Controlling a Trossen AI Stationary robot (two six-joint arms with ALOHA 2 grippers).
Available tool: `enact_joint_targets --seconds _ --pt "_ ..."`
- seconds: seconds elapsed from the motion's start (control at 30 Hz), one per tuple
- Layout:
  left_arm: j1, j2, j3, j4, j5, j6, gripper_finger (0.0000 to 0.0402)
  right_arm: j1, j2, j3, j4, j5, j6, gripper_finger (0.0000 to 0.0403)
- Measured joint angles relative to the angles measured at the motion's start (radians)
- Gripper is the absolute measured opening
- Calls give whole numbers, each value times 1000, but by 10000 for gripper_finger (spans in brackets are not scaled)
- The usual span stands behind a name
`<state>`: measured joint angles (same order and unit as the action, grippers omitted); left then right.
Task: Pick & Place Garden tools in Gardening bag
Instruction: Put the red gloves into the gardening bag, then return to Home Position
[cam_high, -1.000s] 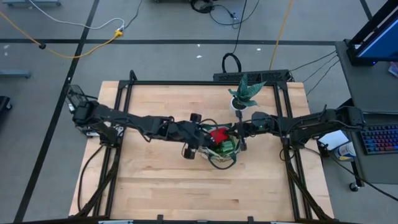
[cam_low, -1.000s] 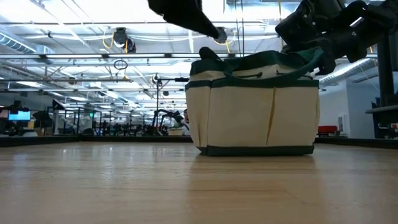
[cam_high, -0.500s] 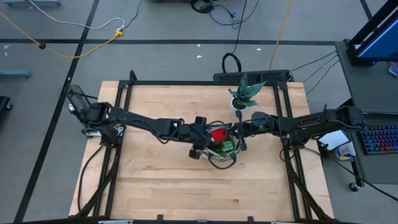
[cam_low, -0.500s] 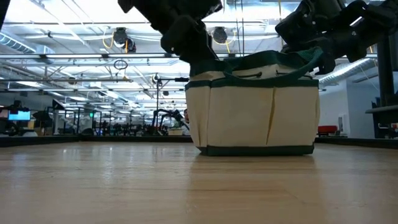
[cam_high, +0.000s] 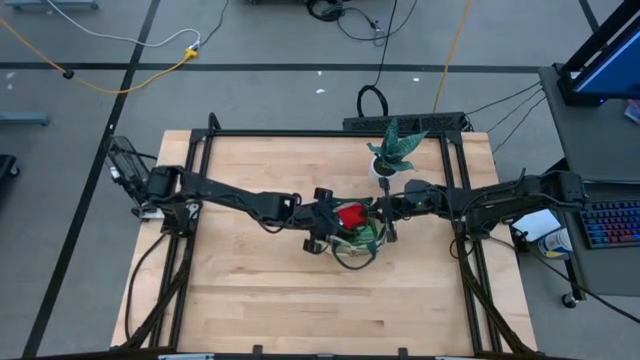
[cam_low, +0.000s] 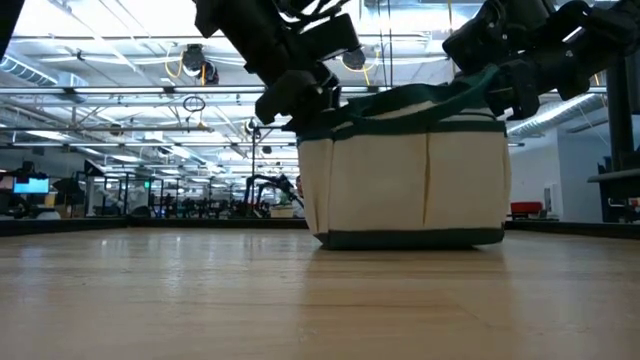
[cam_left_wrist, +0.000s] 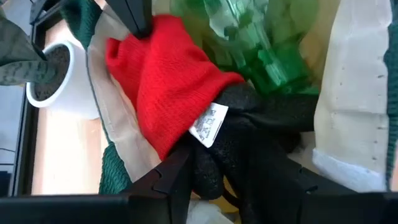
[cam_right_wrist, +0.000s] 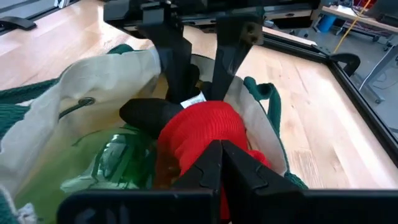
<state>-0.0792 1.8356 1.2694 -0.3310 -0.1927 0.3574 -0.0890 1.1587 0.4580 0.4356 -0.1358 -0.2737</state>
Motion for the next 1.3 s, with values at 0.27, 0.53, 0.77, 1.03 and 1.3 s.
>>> enact_joint_targets --seconds 0.27,0.53,0.77,1.03,1.3 --pt "-21 15 -1 10 -43 29 159 0 0 0 1 -1 0 1" --pt "-55 -101 -7 -26 -69 28 159 0 0 0 5 -1 0 3" --pt "-62 -192 -7 -26 -76 0 159 0 0 0 32 -1 0 4" --pt "-62 -276 -6 -42 -184 -47 159 0 -2 0 132 0 5 4" --pt "-62 -370 -5 -94 -251 -105 159 0 -59 0 136 0 103 4"
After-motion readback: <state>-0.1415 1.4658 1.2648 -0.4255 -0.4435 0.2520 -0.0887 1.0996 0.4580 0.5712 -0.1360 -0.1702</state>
